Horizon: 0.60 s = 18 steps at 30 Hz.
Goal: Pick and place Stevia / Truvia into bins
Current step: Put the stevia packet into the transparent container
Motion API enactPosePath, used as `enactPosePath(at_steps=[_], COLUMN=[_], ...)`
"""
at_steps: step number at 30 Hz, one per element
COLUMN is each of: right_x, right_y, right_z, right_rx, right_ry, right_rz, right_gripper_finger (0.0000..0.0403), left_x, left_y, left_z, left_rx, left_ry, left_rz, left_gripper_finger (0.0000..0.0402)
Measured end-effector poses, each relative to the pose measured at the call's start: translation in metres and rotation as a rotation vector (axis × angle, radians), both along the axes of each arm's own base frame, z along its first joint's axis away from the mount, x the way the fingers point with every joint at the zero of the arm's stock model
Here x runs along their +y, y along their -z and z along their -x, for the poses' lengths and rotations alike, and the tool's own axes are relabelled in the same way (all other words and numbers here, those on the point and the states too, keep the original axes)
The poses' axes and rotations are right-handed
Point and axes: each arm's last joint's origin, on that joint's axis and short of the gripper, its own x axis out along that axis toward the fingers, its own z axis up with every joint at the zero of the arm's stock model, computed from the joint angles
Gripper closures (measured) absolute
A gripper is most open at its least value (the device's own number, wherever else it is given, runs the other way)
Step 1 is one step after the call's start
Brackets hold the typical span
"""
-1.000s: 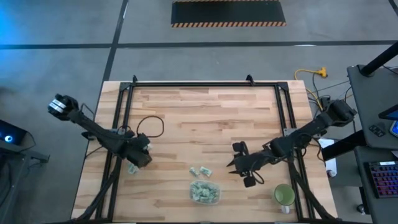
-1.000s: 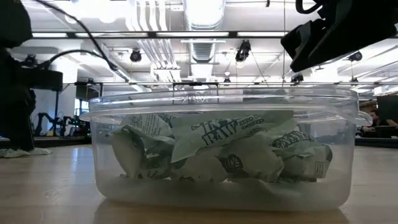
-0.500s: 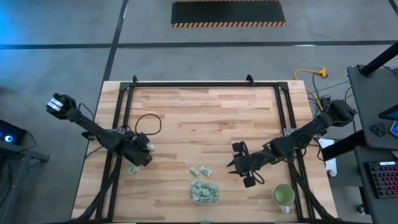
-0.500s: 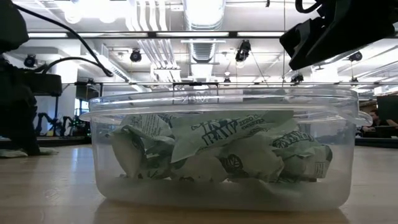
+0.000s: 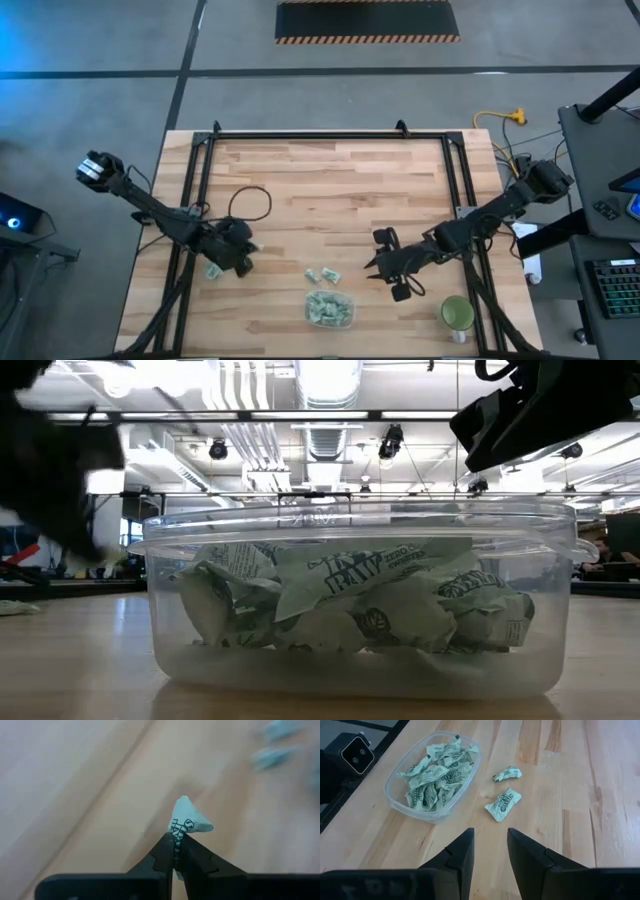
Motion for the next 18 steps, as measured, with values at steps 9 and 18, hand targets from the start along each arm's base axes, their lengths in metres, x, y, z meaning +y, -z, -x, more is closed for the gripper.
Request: enactPosePath(at_steps=[9,18], right_x=[0.0,0.0], right_y=[0.0,0.001], right_z=[0.0,0.0], right_rx=[0.001,0.003], right_ry=[0.0,0.0], right_rz=[0.001,0.002], right_gripper_finger=[0.0301,0.0304], left_x=[-0.034,-0.081], left_y=[-0.032,-0.018], left_z=[-0.056,-0.126], left_rx=[-0.573,-0.616], left_ry=[0.342,0.572], left_rz=[-0.157,-0.246], left_gripper_finger=[0.0391,0.0391])
